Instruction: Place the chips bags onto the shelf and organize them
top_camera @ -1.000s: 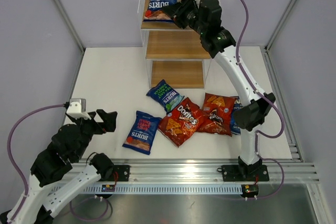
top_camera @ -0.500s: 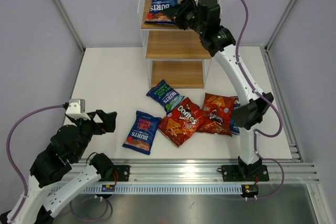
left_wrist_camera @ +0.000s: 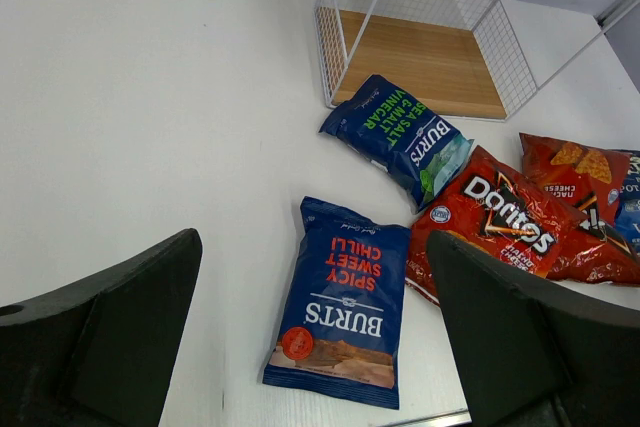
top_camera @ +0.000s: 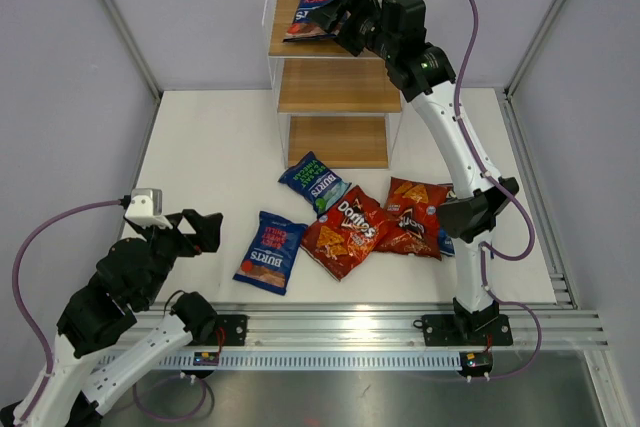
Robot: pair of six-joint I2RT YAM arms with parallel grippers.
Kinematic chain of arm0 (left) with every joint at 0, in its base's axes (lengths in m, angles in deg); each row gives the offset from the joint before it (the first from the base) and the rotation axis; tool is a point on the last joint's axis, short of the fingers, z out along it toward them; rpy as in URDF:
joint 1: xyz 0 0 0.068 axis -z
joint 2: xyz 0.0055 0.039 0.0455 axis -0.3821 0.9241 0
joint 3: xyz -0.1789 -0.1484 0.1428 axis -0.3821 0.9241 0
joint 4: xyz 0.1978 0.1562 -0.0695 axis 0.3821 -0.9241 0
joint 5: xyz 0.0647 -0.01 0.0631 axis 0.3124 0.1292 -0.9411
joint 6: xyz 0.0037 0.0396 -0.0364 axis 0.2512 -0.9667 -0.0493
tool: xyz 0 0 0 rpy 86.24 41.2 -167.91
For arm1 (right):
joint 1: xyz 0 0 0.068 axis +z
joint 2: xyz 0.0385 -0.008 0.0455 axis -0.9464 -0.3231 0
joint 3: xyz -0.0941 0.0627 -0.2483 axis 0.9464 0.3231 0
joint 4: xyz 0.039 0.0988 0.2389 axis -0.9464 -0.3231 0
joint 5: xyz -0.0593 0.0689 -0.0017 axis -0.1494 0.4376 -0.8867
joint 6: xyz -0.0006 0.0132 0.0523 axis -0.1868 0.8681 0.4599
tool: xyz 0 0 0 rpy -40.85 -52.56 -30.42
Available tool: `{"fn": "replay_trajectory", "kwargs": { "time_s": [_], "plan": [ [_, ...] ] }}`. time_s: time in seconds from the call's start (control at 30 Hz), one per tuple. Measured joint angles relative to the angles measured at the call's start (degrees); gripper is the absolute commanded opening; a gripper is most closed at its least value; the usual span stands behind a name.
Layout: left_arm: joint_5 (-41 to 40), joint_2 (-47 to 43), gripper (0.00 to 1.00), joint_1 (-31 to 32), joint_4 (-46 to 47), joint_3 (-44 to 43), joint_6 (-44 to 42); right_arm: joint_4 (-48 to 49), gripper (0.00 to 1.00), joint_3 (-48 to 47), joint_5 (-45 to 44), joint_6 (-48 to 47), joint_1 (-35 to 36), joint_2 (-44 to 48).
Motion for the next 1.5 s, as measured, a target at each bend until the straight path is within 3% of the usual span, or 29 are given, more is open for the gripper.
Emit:
{"fn": "replay_trajectory", "kwargs": {
  "time_s": [0.13, 0.17, 0.3, 0.6, 0.87, 1.07, 1.27, 1.5],
  "plan": [
    [0.02, 0.0, 0.99, 0.0, 0.0, 0.0, 0.0, -1.16, 0.79, -0.7, -0.52, -3.76, -0.07, 0.0],
    [0.02, 0.0, 0.99, 0.0, 0.0, 0.0, 0.0, -1.6, 0.85, -0.96, -0.87, -4.83, -0.07, 0.0],
    [0.02, 0.0, 0.99, 0.0, 0.0, 0.0, 0.0, -3.34, 0.92, -1.7, -2.12, -9.44, -0.07, 0.42],
    [0.02, 0.02, 0.99, 0.0, 0.0, 0.0, 0.0, -8.85, 0.91, -3.61, -3.76, -18.12, -0.04, 0.92],
    [0.02, 0.46, 0.99, 0.0, 0.0, 0.0, 0.0, -11.78, 0.99, -4.09, -11.43, -27.08, 0.13, 1.33],
    [0.17, 1.84, 0.99, 0.0, 0.37, 0.0, -0.02, -12.52, 1.0, -3.48, -13.25, -32.28, 0.13, 1.9],
    [0.26, 1.95, 0.99, 0.0, 0.42, 0.0, -0.02, -10.82, 0.99, -2.38, -12.66, -35.71, 0.13, 2.05],
    [0.24, 1.86, 0.99, 0.0, 0.42, 0.0, -0.02, -7.82, 0.95, -1.11, -5.64, -36.35, 0.11, 1.77]
  ]
}}
